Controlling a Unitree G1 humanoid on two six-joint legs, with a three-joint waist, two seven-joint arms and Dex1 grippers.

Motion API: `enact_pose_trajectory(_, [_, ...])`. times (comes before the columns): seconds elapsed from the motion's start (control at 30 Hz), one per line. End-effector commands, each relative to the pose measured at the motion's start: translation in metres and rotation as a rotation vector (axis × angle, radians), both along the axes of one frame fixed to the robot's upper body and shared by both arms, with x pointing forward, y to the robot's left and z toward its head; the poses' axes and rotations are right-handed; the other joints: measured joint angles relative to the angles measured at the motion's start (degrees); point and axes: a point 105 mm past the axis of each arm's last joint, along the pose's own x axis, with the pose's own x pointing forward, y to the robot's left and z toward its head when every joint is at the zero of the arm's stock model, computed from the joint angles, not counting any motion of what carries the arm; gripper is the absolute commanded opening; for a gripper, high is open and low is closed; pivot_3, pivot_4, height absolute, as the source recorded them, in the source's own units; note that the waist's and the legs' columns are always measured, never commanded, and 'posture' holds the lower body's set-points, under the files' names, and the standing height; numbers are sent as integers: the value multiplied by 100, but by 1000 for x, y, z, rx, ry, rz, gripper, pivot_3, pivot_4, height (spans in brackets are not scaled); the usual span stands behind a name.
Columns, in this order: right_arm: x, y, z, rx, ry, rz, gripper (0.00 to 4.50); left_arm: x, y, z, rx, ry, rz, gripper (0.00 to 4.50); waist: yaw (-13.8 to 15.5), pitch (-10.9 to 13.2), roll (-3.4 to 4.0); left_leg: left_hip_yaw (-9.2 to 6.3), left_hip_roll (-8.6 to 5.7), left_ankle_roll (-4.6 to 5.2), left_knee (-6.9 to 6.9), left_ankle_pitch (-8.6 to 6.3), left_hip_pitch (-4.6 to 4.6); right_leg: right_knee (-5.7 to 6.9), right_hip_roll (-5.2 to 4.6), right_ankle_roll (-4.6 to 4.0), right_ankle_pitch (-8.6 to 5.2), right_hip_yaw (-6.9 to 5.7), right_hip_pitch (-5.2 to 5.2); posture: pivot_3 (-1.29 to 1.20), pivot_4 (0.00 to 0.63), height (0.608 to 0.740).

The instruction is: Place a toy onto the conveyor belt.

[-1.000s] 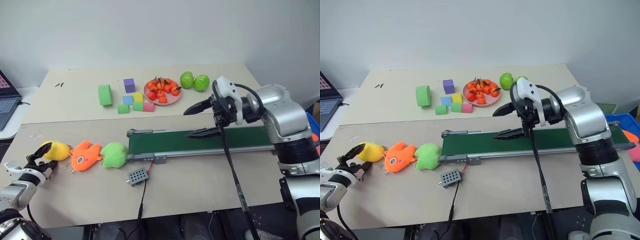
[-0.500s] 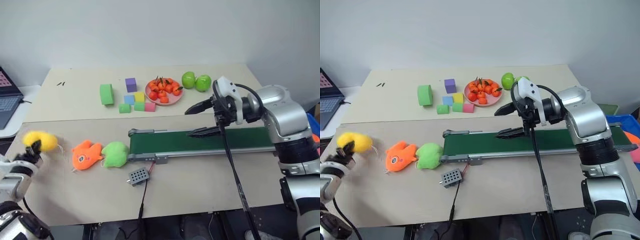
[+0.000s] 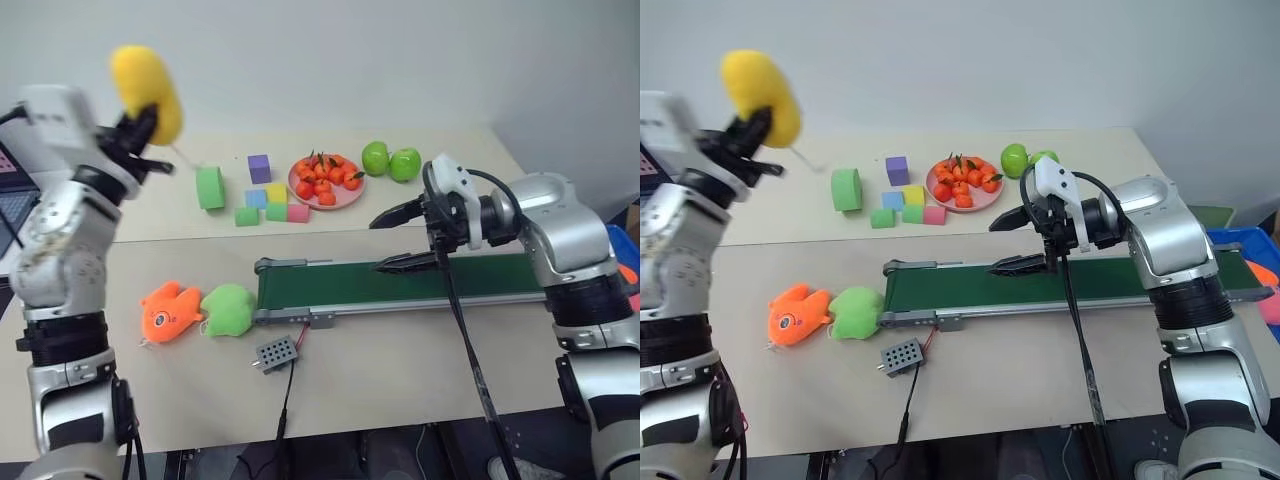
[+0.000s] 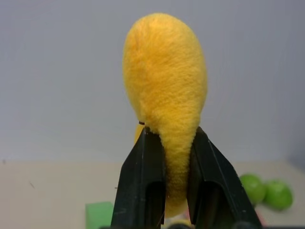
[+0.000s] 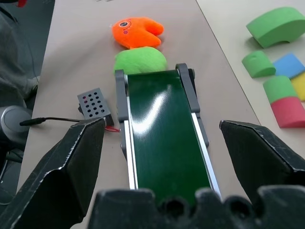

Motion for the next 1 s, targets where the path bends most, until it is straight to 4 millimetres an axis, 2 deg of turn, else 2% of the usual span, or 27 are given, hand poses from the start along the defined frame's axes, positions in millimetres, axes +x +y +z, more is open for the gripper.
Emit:
enact_pose_trajectory(0.03, [-1,-6,15,18,-72,-20,4500,-14,-39,0,389,-144,-49,563,-13,0,0,1,2,1,1,-1,1,0,0,0,0,1,1,0,150,739])
enact_pose_trajectory(0.13, [-1,-12,16,13,-80,-48,4500,-20,-60,-23,724,-243,-81,563,2,3,5,5,2,2,0,-1,2,-1,1,0,0,2,1,0,150,739])
enact_pose_trajectory(0.17, [-1,-14,16,11,-84,-58,4500,-21,-59,-26,826,-286,-66,563,12,4,6,6,2,3,0,-1,2,-1,1,0,0,3,1,0,150,739])
enact_pose_trajectory(0.3, [-1,-18,16,9,-90,-77,4500,-25,-49,-37,1112,-420,-19,563,23,6,10,8,5,7,0,-3,0,-6,2,0,0,1,0,0,150,739])
enact_pose_trajectory(0.43, [1,-18,15,6,-94,-84,4500,-34,-55,-54,1256,-558,-47,563,67,10,16,10,5,16,0,-8,0,-7,1,0,0,2,0,0,150,739])
enact_pose_trajectory(0.57, [4,-13,16,17,-102,-74,4500,-45,-67,-73,1282,-662,-117,563,138,10,17,16,5,18,1,-9,-3,-12,2,1,0,-2,0,0,150,739])
enact_pose_trajectory(0.83, [-2,-8,18,63,-72,-51,4500,-47,-73,-96,1241,-628,-172,563,142,10,17,17,5,19,2,-10,-5,-12,2,1,-1,-5,-1,0,150,739])
enact_pose_trajectory(1.0, [-9,-6,22,120,-48,-33,4500,-43,-74,-103,1227,-612,-179,563,141,10,17,16,5,20,3,-10,-5,-10,2,1,-1,-5,0,0,150,739])
